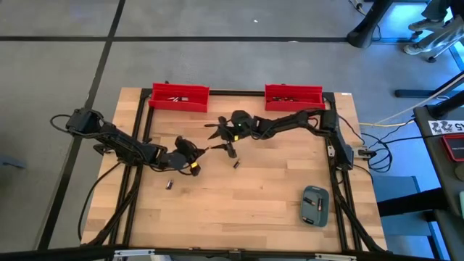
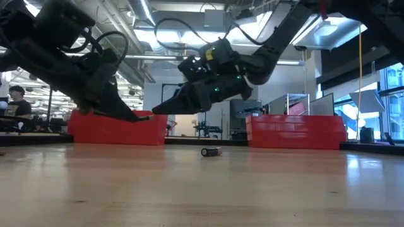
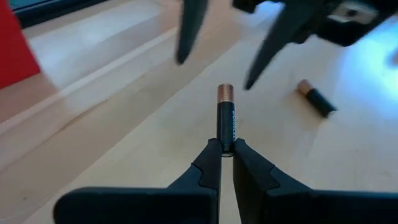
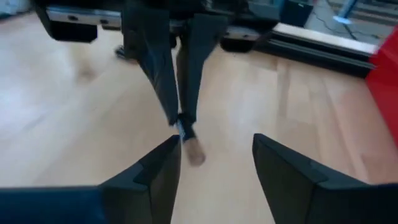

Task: Sort batteries
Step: Put the small black battery into the right red bin

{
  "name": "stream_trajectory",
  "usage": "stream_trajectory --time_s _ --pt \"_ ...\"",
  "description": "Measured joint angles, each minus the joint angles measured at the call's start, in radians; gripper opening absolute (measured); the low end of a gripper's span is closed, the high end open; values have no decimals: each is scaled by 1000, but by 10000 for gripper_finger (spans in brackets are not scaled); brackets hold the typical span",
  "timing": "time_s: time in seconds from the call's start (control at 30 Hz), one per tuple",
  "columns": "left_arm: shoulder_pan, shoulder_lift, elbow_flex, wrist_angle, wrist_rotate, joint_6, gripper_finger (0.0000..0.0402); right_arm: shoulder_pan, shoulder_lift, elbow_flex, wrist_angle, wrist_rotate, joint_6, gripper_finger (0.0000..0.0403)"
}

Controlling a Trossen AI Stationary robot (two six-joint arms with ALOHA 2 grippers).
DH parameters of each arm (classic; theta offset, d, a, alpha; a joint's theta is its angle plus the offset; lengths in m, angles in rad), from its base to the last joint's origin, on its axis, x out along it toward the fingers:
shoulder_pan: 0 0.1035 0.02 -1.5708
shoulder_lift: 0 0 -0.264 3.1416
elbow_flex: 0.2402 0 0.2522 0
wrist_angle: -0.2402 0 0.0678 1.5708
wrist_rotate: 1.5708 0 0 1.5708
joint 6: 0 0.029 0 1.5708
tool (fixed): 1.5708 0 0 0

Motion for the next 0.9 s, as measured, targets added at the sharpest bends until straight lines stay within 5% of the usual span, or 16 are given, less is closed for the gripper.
stream_trajectory --time_s 0.13,0.43,0.9 --pt "0 0 1 14 6 13 14 3 37 43 -16 -120 0 185" --pt "0 0 1 43 27 48 14 34 53 48 -13 -109 2 143" --pt "3 0 0 36 17 62 28 55 51 50 -85 94 -8 24"
